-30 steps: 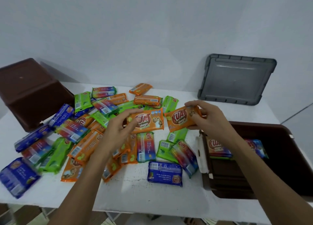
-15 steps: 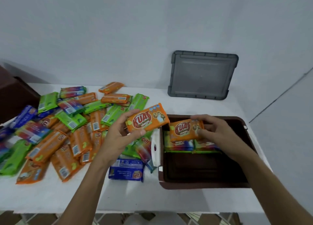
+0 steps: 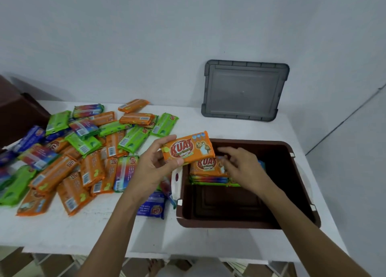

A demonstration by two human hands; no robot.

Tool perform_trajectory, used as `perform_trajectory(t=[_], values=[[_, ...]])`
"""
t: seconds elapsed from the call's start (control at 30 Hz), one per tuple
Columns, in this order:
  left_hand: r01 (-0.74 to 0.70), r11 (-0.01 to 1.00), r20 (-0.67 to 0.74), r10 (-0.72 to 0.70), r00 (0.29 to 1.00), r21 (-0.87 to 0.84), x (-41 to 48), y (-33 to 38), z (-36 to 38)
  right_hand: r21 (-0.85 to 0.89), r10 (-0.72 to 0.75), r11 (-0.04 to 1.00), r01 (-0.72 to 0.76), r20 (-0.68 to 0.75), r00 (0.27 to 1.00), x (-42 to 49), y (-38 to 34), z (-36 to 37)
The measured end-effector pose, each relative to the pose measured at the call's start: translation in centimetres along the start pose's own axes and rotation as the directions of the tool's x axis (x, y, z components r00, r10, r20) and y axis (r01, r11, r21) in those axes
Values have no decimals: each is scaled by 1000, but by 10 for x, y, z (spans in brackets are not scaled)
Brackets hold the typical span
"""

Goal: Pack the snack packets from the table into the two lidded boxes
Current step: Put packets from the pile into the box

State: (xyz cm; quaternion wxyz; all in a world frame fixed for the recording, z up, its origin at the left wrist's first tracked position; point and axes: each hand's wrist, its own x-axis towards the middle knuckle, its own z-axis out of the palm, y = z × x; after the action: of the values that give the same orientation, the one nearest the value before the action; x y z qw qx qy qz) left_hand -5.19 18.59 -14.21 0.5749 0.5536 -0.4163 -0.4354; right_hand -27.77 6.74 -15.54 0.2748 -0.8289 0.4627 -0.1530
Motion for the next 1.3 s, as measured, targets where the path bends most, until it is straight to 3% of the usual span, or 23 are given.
perform_trajectory(t=[0.07, 0.17, 0.23, 0.3, 0.37, 0.47, 0.6, 0.73, 0.97, 1.13, 1.3], values=[[-3, 1000, 19, 3, 1000, -2, 1, 4, 5, 347, 32, 938, -14, -46, 998, -5, -7, -13], [-11, 1000, 80, 13, 997, -26, 4, 8, 18, 765, -11, 636, -102, 141, 990, -13, -20, -29], [-11, 999, 145, 16, 989, -34, 6, 10, 29, 828, -50, 549, -118, 174, 984, -17, -22, -35], [-16, 1000, 197, 12, 980, 22, 10, 12, 39, 834, -30, 542, -103, 142, 989, -22, -15, -42], [-92, 967, 170, 52, 984, 239, 14, 11, 43, 834, 17, 538, -119, 130, 991, -28, -1, -52], [-209, 770, 51, 224, 973, 603, 18, 2, 36, 762, 94, 631, -143, 108, 990, -37, 26, -67], [-211, 593, 37, 293, 956, 777, 11, -22, 28, 574, 213, 780, -250, 133, 968, -40, 56, -67], [-176, 654, -11, 272, 962, 736, 3, -36, 32, 126, 242, 962, -243, 25, 970, -33, 60, -48], [-219, 649, 41, 279, 960, 728, 1, -34, 27, -345, 190, 916, -206, -80, 978, -29, 46, -30], [-233, 704, 66, 256, 964, 671, -1, -37, 1, -296, -35, 955, -29, -211, 977, -4, -7, -24], [-96, 582, -47, 226, 973, 808, 14, -46, -58, -201, -246, 954, 223, -93, 965, 47, -68, 1]])
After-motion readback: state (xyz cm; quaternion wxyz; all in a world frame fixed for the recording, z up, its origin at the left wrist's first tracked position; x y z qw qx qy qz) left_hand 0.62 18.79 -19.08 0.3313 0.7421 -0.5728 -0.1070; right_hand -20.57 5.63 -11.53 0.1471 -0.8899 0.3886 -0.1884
